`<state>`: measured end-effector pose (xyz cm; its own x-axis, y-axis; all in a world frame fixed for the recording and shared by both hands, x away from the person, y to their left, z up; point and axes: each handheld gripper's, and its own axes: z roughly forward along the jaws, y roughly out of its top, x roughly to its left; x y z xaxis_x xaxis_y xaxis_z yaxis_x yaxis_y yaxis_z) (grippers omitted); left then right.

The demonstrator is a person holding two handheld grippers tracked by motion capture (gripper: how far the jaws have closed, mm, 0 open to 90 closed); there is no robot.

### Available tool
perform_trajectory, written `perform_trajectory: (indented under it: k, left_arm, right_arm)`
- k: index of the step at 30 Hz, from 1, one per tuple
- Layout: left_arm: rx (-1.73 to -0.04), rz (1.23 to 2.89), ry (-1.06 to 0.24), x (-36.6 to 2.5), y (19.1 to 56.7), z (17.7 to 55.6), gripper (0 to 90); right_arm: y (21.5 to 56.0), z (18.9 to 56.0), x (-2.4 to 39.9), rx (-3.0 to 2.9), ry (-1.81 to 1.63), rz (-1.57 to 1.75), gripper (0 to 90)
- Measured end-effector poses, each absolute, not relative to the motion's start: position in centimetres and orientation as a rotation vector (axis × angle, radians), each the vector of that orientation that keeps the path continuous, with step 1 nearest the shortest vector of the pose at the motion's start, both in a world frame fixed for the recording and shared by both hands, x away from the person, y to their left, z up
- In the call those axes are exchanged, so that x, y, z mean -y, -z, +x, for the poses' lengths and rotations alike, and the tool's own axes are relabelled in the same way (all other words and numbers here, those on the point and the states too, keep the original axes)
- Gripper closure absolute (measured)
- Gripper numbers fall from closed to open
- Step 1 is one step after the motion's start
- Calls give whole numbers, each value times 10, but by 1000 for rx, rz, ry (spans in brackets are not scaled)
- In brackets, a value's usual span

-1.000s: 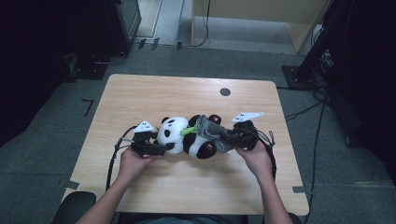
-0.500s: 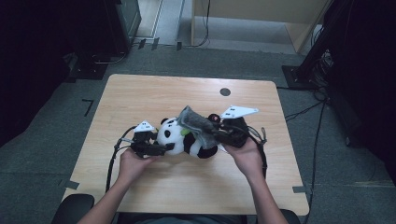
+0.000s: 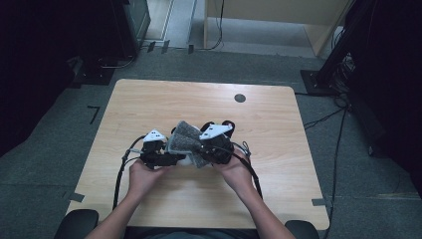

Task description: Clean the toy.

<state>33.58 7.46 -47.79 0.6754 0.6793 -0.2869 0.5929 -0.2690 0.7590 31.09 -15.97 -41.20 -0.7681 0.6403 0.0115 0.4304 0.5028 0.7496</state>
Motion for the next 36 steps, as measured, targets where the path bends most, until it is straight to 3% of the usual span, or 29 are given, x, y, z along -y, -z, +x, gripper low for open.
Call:
perform_trajectory:
  k: [7, 30, 36]
  left_arm:
    - [-973, 1988, -115, -75, 479, 338, 350]
    - [-1022, 1982, -66, -75, 478, 343, 357]
    - [-1013, 1985, -74, -70, 478, 342, 359]
  right_arm:
    - [414, 309, 163, -2506, -1074, 893, 802]
    - [436, 284, 159, -2525, -975, 887, 807]
    - [442, 286, 169, -2472, -909, 742, 810]
